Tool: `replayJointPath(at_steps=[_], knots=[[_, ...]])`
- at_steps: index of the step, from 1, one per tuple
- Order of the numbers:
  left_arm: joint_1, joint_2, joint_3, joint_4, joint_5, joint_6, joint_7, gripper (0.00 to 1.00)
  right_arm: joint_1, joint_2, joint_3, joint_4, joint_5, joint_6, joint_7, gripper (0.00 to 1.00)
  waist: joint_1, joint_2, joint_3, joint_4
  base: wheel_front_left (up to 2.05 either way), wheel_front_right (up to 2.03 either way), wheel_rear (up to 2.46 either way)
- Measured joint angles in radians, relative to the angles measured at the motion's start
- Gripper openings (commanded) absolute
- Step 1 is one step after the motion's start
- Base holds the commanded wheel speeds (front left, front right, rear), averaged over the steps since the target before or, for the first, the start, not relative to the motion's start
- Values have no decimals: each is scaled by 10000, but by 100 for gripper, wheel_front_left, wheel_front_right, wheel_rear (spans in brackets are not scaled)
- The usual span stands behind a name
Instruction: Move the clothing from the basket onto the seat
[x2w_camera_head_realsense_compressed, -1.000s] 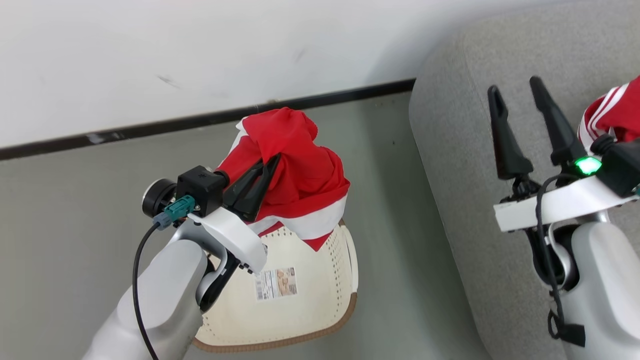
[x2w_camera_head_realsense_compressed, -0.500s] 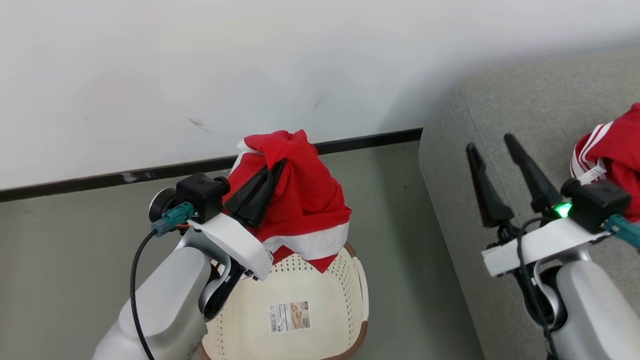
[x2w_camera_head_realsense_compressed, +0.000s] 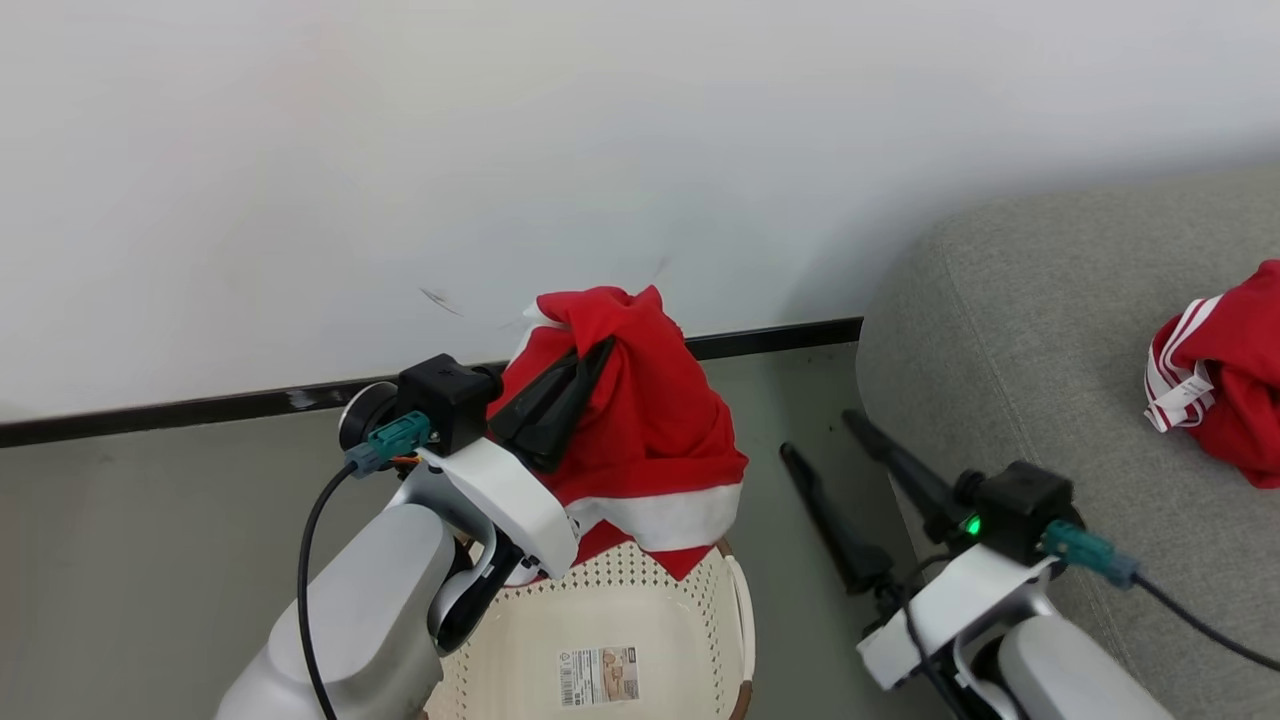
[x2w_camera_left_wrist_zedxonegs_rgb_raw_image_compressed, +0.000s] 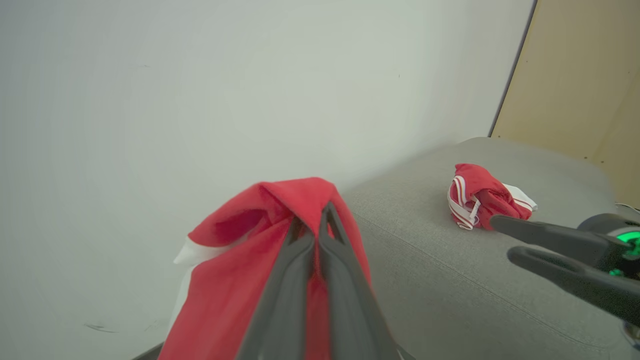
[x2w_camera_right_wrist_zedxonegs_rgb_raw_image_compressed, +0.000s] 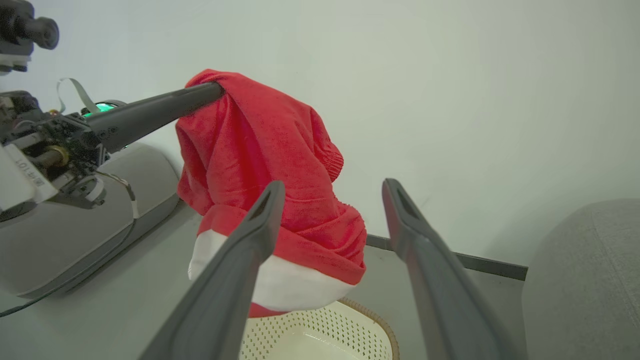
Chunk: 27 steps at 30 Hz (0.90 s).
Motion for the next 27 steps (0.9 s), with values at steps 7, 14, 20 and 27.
replayJointPath(at_steps=[7, 14, 20, 27], knots=[[71, -96, -169, -128, -159, 0, 215, 0, 33, -15, 1438, 230, 178, 0, 0, 100, 0, 0, -248, 142, 0, 0, 0], [98, -125, -621, -316, -13, 0, 433, 0, -398, -109, 2366, 715, 472, 0, 0, 100, 0, 0, -378, 317, 0, 0, 0], [150, -288, -895, -506, -13, 0, 531, 0, -895, -102, 2844, 1206, 642, 0, 0, 100, 0, 0, -366, 453, 0, 0, 0], [208, -407, -1281, -802, -75, 0, 688, 0, -1477, -81, 3246, 1992, 784, 0, 0, 100, 0, 0, -317, 627, 0, 0, 0]])
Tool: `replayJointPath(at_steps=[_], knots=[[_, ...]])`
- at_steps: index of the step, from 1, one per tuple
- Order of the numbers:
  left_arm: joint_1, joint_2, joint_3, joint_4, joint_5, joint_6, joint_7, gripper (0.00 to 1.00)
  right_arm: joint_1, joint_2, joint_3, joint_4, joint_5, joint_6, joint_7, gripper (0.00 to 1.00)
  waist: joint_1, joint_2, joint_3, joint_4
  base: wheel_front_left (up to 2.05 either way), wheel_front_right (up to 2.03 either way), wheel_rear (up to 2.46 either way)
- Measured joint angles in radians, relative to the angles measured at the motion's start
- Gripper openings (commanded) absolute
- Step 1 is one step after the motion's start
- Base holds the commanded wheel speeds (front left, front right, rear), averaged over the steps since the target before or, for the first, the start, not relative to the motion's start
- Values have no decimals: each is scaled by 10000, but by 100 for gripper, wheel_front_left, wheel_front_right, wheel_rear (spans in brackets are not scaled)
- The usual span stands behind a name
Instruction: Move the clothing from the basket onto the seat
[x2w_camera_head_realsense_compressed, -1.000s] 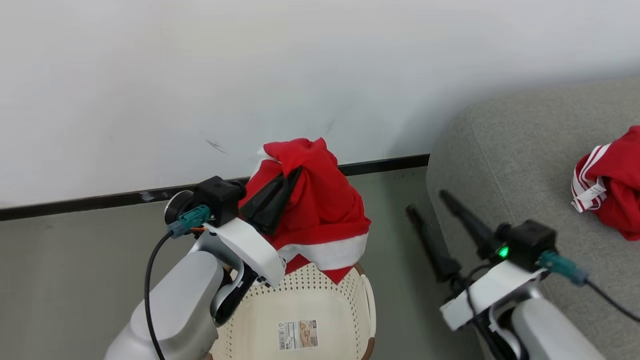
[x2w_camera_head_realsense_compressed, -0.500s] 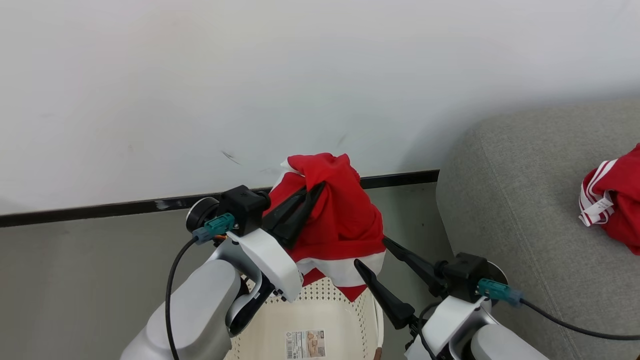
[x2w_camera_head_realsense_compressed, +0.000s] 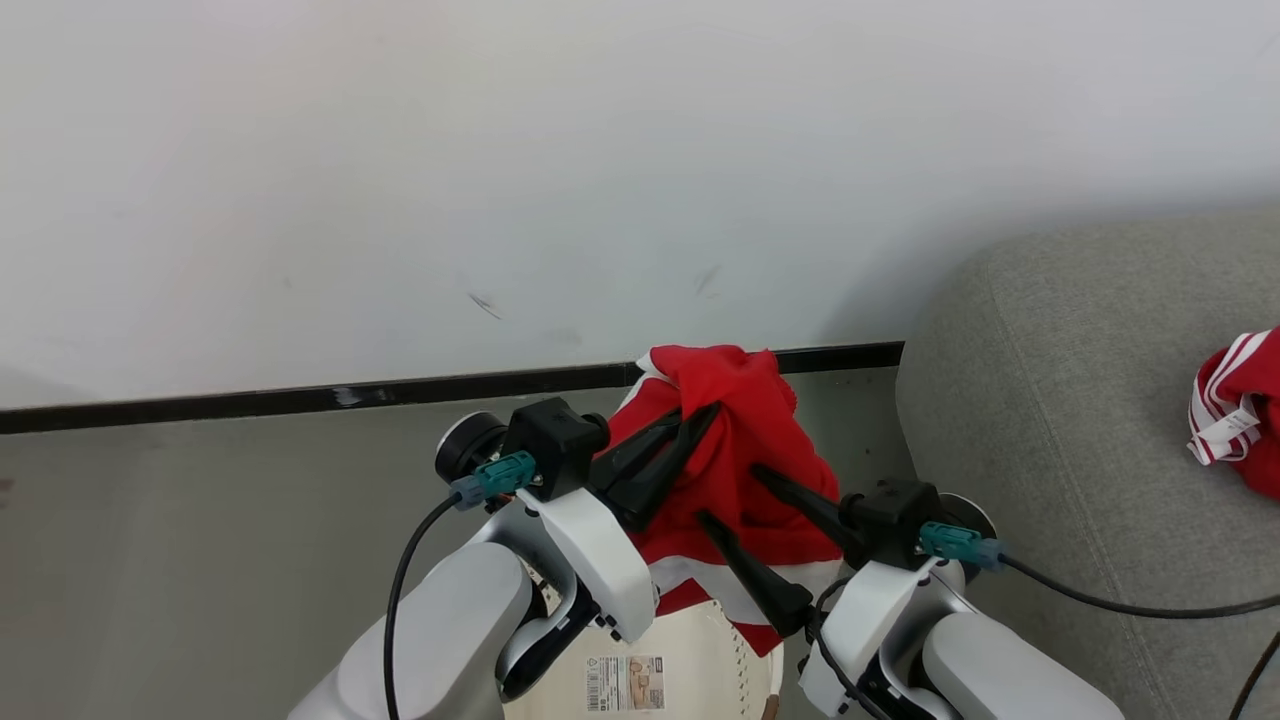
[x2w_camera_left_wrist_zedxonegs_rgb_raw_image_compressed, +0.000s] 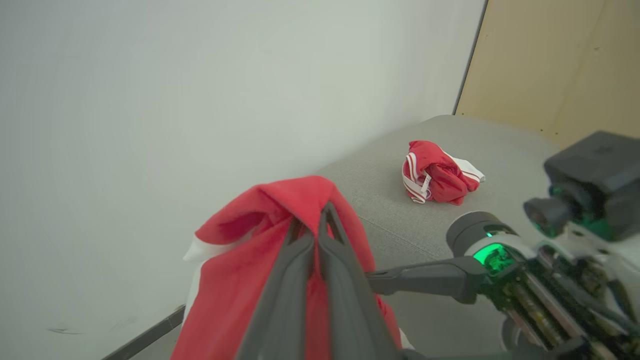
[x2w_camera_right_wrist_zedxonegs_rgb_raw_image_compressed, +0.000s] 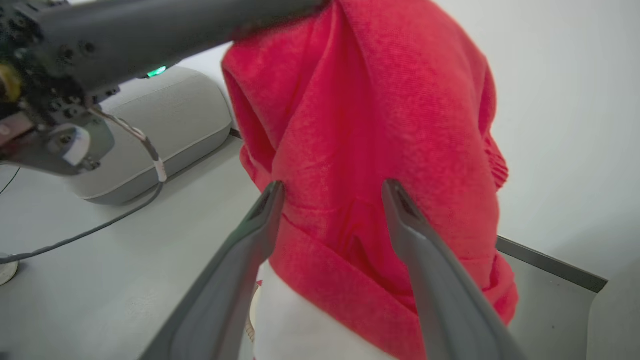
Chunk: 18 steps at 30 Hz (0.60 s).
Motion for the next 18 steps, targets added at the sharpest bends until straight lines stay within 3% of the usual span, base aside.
replayJointPath(at_steps=[6, 7, 8, 10, 11, 13, 15, 16, 18], knots=[[6, -25, -188, -121, -56, 0, 94, 0, -312, 42, 318, 867, 180, 2, 0, 100, 0, 0, 3, 141, 0, 0, 0], [13, -31, -207, -144, -111, 0, 96, 0, -314, 36, 364, 1043, 234, 2, 2, 90, 0, 0, -2, 163, 0, 0, 0], [14, -36, -217, -153, -142, 0, 104, 0, -314, 35, 397, 1204, 293, 2, 0, 49, 0, 0, -5, 183, 0, 0, 0], [16, -38, -226, -180, -165, 0, 142, 0, -317, 31, 399, 1446, 401, 2, 0, 29, 0, 0, -8, 221, 0, 0, 0], [18, -40, -228, -194, -167, 0, 150, 0, -329, 36, 399, 1538, 430, 2, 0, 28, 0, 0, -8, 237, 0, 0, 0], [22, -40, -234, -217, -178, 0, 157, 0, -379, 59, 401, 1651, 491, 2, 0, 35, 0, 0, -10, 262, 0, 0, 0], [24, -44, -236, -268, -178, 0, 176, 0, -532, 117, 407, 1755, 554, 2, 0, 49, 0, 0, 0, 277, 0, 0, 0], [24, -48, -240, -299, -178, 0, 176, 0, -632, 157, 408, 1816, 564, 2, 0, 72, 0, 0, 8, 283, 0, 0, 0], [24, -52, -247, -355, -180, 0, 178, 0, -812, 240, 410, 1910, 616, 2, 0, 95, -1, 0, 27, 291, 0, 0, 0]])
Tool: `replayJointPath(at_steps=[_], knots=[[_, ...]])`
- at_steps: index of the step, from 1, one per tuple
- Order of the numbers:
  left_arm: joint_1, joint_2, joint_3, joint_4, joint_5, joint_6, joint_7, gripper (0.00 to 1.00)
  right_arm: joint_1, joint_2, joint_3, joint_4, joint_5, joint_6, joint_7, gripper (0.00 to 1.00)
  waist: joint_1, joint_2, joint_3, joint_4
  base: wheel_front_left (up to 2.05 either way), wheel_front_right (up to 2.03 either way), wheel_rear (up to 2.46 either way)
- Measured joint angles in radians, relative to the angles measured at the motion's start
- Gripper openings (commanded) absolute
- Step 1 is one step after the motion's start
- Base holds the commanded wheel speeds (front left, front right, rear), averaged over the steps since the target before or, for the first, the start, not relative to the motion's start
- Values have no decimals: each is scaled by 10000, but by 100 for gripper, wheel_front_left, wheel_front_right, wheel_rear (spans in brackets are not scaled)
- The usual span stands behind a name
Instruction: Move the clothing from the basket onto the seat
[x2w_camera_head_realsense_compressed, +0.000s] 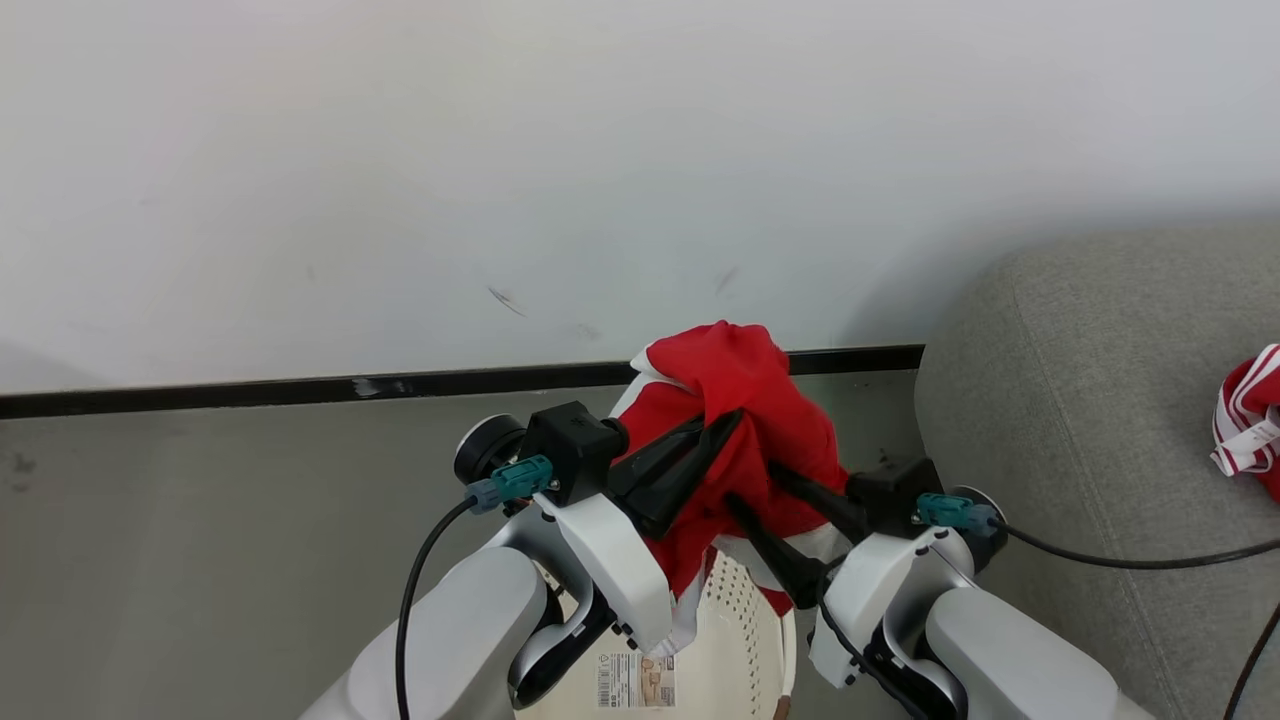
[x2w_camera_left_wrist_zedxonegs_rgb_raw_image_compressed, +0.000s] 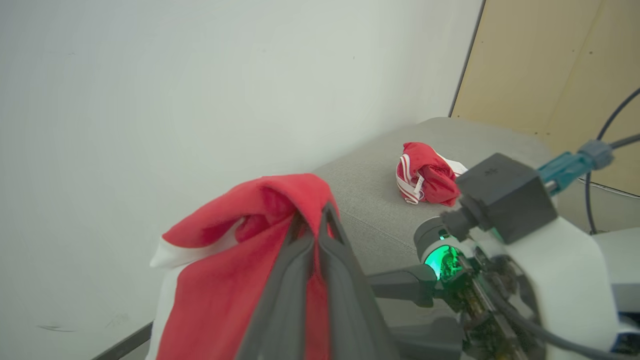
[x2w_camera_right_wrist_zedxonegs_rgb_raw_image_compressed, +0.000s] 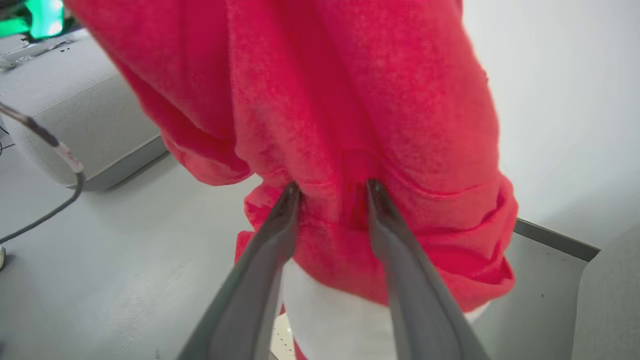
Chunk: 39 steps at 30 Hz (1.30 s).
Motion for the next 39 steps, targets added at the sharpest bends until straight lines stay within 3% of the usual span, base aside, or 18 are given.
replayJointPath(at_steps=[1, 6, 7, 8, 12, 22, 30, 32, 33, 35, 36, 37, 38, 39], knots=[[0, -4, -4, -31, -4, 0, 0, 0, -87, 38, 6, 36, 12, 0, 0, 100, 1, 0, 12, 3, 0, 0, 0], [0, -23, -69, -113, -46, 0, 48, 0, -375, 107, 17, 288, 21, 0, 0, 100, 1, 0, 68, 31, 0, 0, 0], [0, -29, -84, -121, -75, 0, 82, 0, -392, 105, 36, 370, 33, 0, 0, 85, 0, 0, 76, 40, 0, 0, 0], [0, -31, -94, -125, -75, 0, 88, 0, -397, 104, 52, 430, 75, 0, 0, 62, 0, 0, 81, 50, 0, 0, 0], [0, -33, -111, -182, -81, 0, 88, 0, -535, 115, 109, 663, 196, 0, 0, 0, 0, 0, 81, 88, 0, 0, 0], [2, -35, -105, -228, -132, 12, 88, 0, -617, 178, 71, 769, 397, 0, 0, 0, 0, 0, 64, 75, 0, 0, 0], [370, 201, -48, -8, -169, 117, 104, 0, -744, -21, -802, 533, 470, 0, 0, 0, 1, 0, 45, -5, 0, 0, 0], [457, 274, -52, 54, -169, 121, 169, 16, -742, -121, -1049, 401, 470, 0, 2, 0, 1, 0, 41, -23, 0, 0, 0], [463, 305, -50, 61, -169, 151, 176, 37, -741, -174, -1170, 328, 468, 0, 2, 0, 0, 0, 38, -30, 0, 0, 0], [463, 326, -44, 61, -169, 180, 176, 45, -740, -221, -1279, 272, 466, 0, 2, 0, 1, 0, 36, -38, 0, 0, 0], [463, 334, -35, 61, -169, 192, 176, 56, -735, -267, -1375, 213, 460, 0, 0, 0, 1, 0, 33, -46, 0, 0, 0], [463, 341, -27, 61, -171, 192, 174, 93, -729, -301, -1484, 157, 449, 0, 0, 0, 1, 0, 31, -54, 0, 0, 0], [465, 339, -17, 59, -171, 192, 174, 100, -727, -349, -1592, 98, 441, 0, 2, 0, 0, 0, 29, -65, 0, 0, 0], [469, 341, 12, 58, -174, 194, 171, 100, -725, -422, -1689, 36, 420, 0, 0, 0, 1, 0, 26, -77, 0, 0, 0]])
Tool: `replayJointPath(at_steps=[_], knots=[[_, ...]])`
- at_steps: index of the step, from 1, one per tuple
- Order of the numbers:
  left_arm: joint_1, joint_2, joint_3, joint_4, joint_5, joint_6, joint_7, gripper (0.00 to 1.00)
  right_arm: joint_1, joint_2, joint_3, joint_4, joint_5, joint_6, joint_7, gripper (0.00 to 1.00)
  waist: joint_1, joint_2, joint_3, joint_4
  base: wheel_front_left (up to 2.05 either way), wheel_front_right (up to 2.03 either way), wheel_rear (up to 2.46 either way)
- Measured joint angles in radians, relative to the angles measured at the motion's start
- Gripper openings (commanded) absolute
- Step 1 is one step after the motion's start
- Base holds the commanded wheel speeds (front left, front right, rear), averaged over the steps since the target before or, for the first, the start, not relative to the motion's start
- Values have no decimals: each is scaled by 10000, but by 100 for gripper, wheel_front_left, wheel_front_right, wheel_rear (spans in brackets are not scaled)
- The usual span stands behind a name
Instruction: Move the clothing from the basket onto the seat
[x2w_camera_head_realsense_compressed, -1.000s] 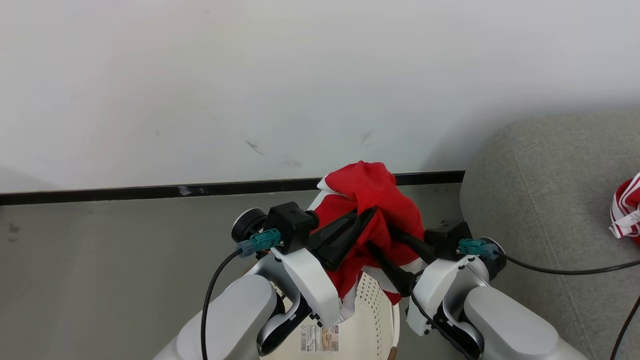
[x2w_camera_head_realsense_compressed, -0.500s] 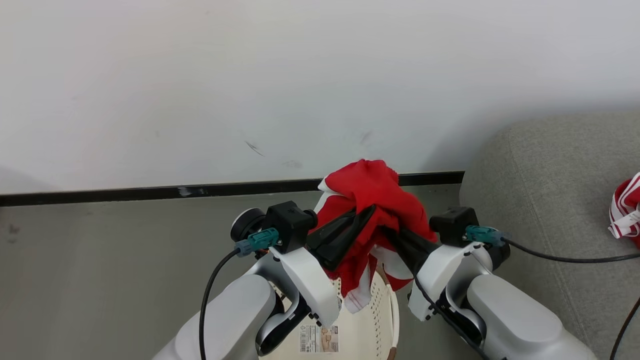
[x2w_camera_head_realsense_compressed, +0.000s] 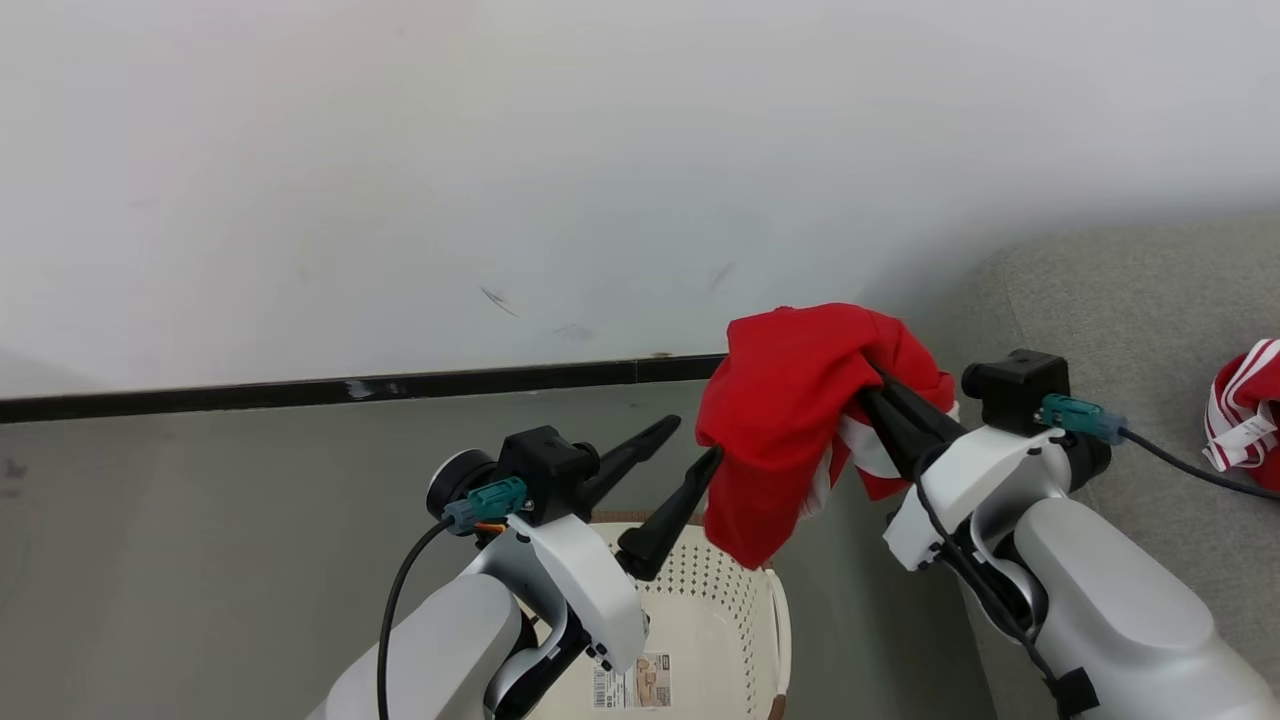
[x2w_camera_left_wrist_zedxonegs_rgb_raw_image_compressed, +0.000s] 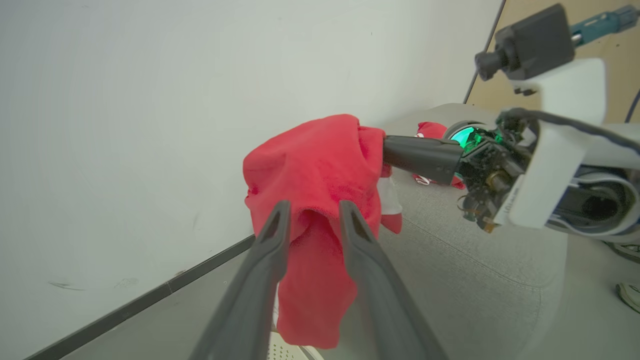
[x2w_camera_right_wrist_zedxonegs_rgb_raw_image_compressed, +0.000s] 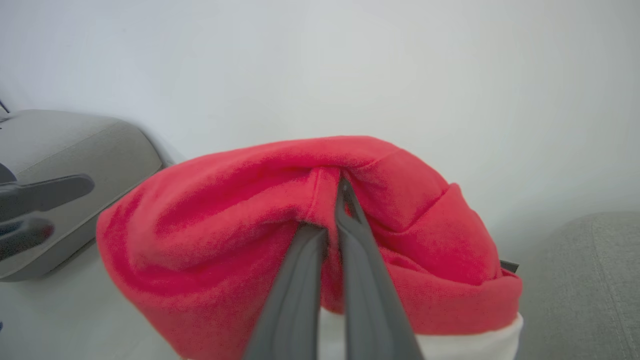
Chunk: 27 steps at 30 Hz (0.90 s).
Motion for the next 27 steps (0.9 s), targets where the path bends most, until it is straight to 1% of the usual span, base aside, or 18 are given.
replayJointPath(at_steps=[16, 21, 27], knots=[[126, 69, -33, -58, -82, -4, -180, 100, 716, -654, -1705, -989, -466, 0, 2, 0, 0, 0, -47, -371, 0, 0, 0], [129, 119, -199, -61, -65, -10, -234, 100, 1238, -840, -2780, -1436, -596, -2, 0, 0, 0, 0, -42, -637, 0, 0, 0], [132, 153, -355, -69, -65, -19, -309, 100, 1863, -965, -3756, -1873, -779, -2, 2, 0, 0, 0, -19, -984, 0, 0, 0]])
